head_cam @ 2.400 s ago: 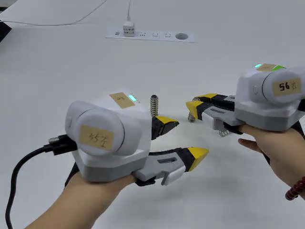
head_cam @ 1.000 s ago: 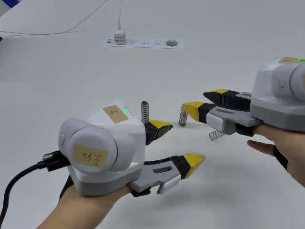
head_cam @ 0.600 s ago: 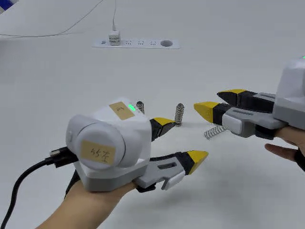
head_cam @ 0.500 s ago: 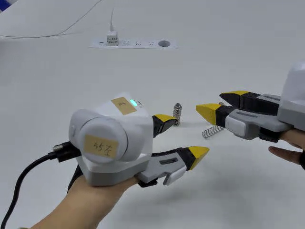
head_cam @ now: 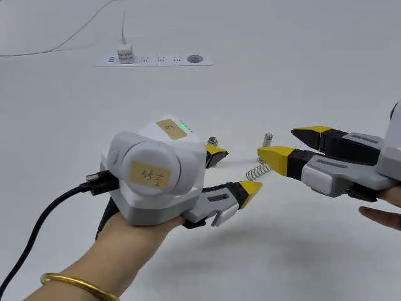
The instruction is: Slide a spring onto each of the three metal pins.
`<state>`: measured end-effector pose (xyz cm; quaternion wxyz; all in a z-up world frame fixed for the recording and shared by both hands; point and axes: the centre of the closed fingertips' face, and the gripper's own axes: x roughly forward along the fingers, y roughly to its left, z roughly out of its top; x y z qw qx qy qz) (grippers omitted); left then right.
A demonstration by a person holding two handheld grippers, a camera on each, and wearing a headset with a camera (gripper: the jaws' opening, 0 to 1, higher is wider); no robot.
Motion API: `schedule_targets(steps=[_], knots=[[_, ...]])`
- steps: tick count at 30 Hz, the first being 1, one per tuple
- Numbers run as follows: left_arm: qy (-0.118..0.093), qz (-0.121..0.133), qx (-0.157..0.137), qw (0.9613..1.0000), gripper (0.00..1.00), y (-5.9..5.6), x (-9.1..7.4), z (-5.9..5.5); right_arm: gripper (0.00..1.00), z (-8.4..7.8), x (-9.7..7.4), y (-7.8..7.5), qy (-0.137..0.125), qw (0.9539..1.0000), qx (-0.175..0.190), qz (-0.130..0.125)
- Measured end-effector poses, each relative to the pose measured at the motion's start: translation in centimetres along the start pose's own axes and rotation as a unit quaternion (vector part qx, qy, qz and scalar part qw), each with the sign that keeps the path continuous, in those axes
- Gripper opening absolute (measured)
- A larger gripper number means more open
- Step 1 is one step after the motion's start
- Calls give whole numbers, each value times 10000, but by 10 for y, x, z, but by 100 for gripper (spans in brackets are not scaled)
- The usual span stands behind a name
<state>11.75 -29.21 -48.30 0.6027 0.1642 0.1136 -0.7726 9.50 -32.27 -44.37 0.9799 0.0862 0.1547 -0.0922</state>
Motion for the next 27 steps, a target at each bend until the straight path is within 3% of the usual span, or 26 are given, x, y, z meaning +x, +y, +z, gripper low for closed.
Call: schedule_targets(steps=[18,27], knots=[[391,-25,-57,9992,28,6,36,-21,44,-7,-25,-10,8,9998,97,-159],[645,-107,96,9978,24,4,48,-33,47,-15,-32,-9,74,9998,130,-138]])
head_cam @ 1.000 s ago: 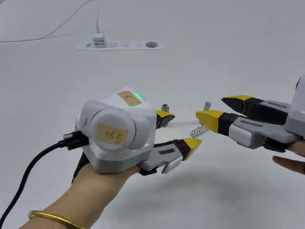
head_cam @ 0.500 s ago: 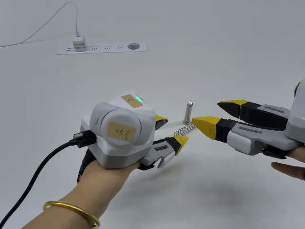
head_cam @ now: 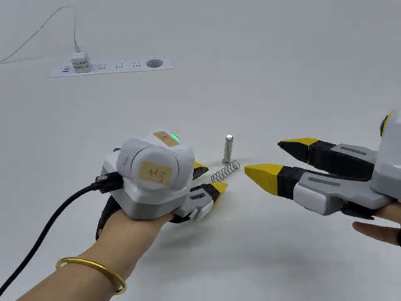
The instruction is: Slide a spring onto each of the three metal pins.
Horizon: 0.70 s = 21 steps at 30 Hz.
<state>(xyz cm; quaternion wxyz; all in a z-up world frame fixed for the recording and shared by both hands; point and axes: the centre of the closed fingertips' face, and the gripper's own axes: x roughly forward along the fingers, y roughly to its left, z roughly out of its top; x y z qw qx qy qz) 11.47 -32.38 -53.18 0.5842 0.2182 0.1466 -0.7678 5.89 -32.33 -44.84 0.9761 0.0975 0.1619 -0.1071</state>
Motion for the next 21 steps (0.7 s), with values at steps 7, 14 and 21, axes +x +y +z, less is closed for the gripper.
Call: schedule_targets(steps=[7,14,21], knots=[[81,-23,31,10000,21,2,5,-2,52,-3,-3,0,48,10000,36,26],[146,-46,-14,9999,15,4,7,-5,52,-8,-4,-2,95,9998,148,16],[147,-134,39,9998,11,1,9,-4,52,-12,-7,-5,147,9997,204,-31]])
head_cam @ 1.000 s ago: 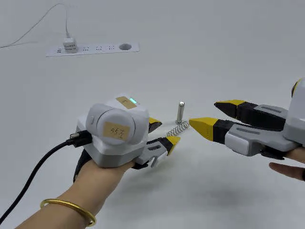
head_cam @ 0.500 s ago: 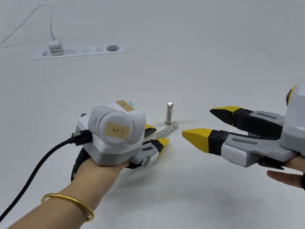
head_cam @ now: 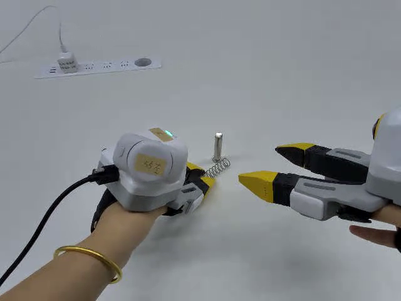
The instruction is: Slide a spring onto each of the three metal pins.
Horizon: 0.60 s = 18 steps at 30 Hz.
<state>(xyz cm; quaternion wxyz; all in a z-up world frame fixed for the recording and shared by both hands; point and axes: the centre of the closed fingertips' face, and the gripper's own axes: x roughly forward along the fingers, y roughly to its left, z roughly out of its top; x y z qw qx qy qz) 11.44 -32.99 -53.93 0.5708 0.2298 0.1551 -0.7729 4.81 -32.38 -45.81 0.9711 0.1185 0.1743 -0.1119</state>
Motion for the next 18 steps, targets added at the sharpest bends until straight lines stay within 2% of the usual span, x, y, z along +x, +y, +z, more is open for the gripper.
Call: schedule_targets(steps=[6,9,11,18], knots=[[66,-62,37,10000,10,-2,-1,-1,52,-1,-1,-4,-22,9998,170,-66],[57,-149,19,9999,10,-7,-3,0,52,0,-1,-3,-29,9998,208,-62],[-19,-223,-105,9997,10,-12,-6,4,52,1,-2,-4,-51,9996,266,-69],[-229,-312,-187,9991,10,-22,-18,18,52,9,-3,-3,-156,9990,407,-32]])
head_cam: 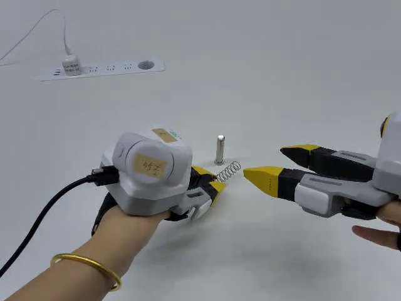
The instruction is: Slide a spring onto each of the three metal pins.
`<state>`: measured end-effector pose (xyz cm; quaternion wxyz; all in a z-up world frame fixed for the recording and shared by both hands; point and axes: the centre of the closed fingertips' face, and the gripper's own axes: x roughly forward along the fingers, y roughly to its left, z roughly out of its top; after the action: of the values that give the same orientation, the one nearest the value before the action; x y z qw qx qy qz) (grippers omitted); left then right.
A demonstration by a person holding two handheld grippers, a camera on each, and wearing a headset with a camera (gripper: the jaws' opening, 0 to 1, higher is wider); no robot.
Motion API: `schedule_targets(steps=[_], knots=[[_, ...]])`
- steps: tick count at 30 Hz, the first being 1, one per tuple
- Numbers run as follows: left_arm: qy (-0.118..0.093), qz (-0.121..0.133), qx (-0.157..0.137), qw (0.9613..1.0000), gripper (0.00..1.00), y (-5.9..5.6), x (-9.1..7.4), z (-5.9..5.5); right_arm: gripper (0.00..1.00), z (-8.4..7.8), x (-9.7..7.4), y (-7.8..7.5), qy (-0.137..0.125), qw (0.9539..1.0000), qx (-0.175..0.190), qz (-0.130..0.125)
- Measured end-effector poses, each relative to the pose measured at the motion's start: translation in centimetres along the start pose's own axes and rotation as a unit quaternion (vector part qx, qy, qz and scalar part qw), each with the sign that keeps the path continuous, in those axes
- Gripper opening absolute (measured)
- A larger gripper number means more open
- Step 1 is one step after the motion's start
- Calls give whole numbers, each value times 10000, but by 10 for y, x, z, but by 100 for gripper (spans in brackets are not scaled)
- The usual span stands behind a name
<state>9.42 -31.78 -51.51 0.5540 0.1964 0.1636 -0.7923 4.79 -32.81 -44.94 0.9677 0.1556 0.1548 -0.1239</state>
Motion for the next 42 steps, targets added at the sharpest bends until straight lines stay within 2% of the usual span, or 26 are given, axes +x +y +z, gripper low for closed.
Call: schedule_targets(steps=[6,8,11,13,15,21,25,31,35,38,42], knots=[[-336,-83,-320,9989,10,-5,-15,15,51,8,0,3,-89,9999,117,60],[-510,-133,-530,9972,10,-7,-20,21,51,11,1,5,-113,9997,163,113],[-680,-175,-662,9953,10,-9,-29,25,50,15,2,8,-164,9990,353,202],[-916,-240,-721,9929,10,-11,-36,31,50,17,3,10,-208,9983,485,261],[-942,-229,-715,9927,10,-11,-40,31,49,18,4,14,-234,9974,588,352],[-1181,-278,-621,9907,10,-17,-54,38,44,23,8,26,-304,9923,1027,627],[-1317,-323,-532,9893,10,-21,-61,43,42,23,10,32,-282,9906,1122,727],[-1458,-332,-432,9878,10,-25,-72,49,35,26,14,44,-309,9830,1506,1007],[-1517,-306,-419,9871,10,-26,-77,53,30,28,17,51,-308,9800,1605,1138],[-1609,-341,-401,9856,10,-28,-82,58,28,31,18,58,-358,9749,1789,1273],[-1686,-339,-390,9843,10,-29,-88,62,24,36,19,66,-441,9646,2132,1485]])
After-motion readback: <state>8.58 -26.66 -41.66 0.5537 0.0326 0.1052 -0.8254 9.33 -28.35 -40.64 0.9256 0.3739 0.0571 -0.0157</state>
